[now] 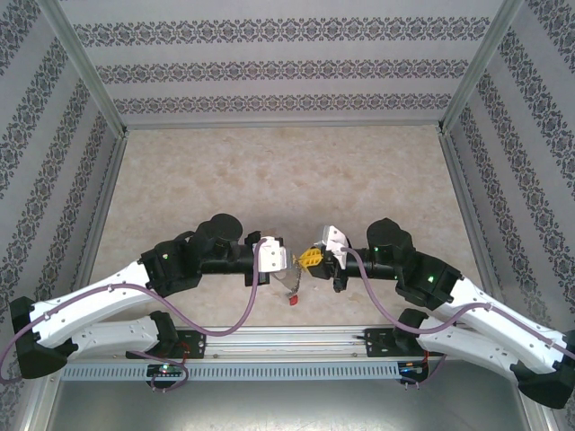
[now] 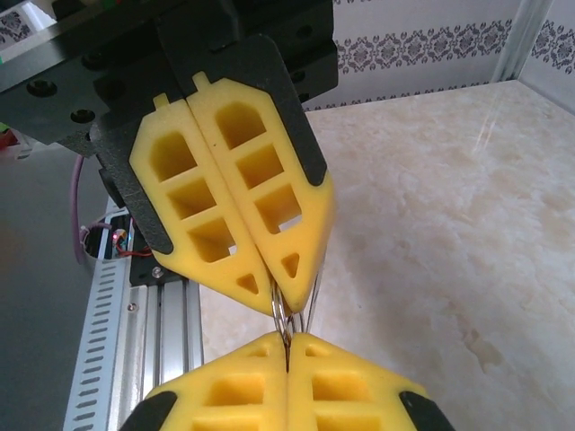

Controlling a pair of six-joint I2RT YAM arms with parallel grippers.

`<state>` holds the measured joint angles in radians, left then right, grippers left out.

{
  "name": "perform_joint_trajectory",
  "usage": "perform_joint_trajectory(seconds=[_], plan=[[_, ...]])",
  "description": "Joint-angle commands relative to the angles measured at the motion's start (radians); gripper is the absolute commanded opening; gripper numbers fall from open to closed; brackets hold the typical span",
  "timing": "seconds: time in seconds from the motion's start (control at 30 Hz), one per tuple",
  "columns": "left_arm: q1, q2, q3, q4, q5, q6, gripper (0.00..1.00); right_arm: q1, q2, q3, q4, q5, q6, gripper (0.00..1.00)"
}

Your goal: Put the keys on the keyring

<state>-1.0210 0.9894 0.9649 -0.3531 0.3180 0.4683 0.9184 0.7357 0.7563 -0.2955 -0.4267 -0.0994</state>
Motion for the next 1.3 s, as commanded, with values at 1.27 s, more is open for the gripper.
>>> perform_joint_trajectory(seconds=[1.27], plan=[[-0.005,-0.044,-0.006,0.088,0.042,0.021,0.0,-0.001,-0.018,0.0,-0.07,-0.059,0.042,0.0]])
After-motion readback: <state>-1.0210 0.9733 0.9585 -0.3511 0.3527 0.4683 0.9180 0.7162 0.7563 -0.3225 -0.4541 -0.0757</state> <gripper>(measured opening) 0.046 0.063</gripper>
